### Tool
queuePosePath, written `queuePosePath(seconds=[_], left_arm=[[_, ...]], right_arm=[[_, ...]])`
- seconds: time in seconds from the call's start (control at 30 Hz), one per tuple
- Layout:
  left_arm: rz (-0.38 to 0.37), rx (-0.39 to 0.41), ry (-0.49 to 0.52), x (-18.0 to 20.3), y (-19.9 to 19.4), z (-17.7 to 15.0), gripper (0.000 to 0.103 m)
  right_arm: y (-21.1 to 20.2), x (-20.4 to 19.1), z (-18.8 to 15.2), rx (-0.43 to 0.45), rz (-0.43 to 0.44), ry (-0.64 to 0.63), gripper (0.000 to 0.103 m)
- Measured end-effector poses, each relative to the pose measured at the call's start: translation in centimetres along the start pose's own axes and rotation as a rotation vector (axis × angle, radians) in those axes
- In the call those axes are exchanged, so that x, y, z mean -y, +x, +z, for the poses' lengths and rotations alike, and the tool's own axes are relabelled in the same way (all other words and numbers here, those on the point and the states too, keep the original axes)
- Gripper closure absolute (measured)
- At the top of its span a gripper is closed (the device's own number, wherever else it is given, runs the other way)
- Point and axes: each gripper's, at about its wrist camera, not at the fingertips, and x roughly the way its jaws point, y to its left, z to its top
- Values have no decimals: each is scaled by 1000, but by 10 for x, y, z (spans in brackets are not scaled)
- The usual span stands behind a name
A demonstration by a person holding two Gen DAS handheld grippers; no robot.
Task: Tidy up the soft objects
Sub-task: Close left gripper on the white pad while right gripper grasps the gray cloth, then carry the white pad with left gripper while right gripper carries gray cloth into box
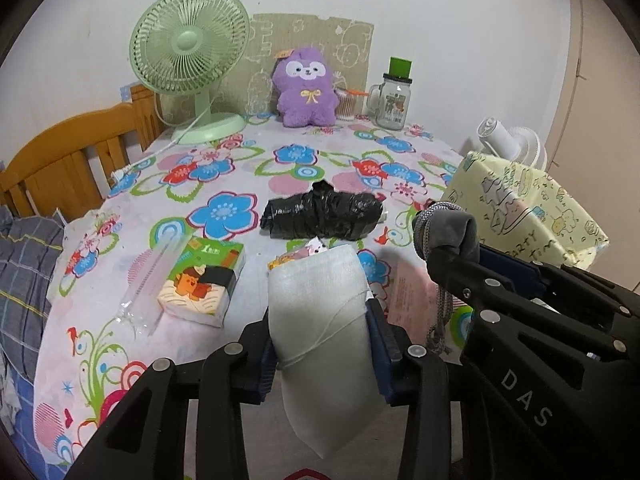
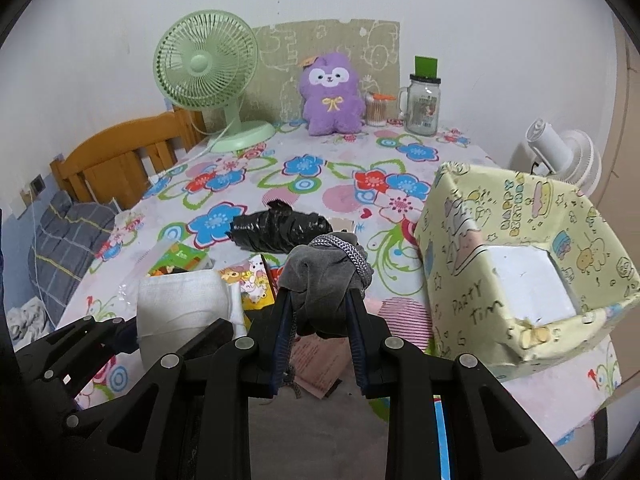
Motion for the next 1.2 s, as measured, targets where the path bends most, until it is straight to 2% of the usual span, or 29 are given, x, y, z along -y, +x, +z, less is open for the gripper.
queuePosePath(seconds=[0.73, 1.2], left_arm=[[-1, 96, 56, 27, -54, 31, 63], [-16, 122, 98, 55, -60, 54, 63]], right_arm=[[-67, 9, 25, 89, -35, 9, 73], [-89, 31, 45, 123, -53, 17, 73]])
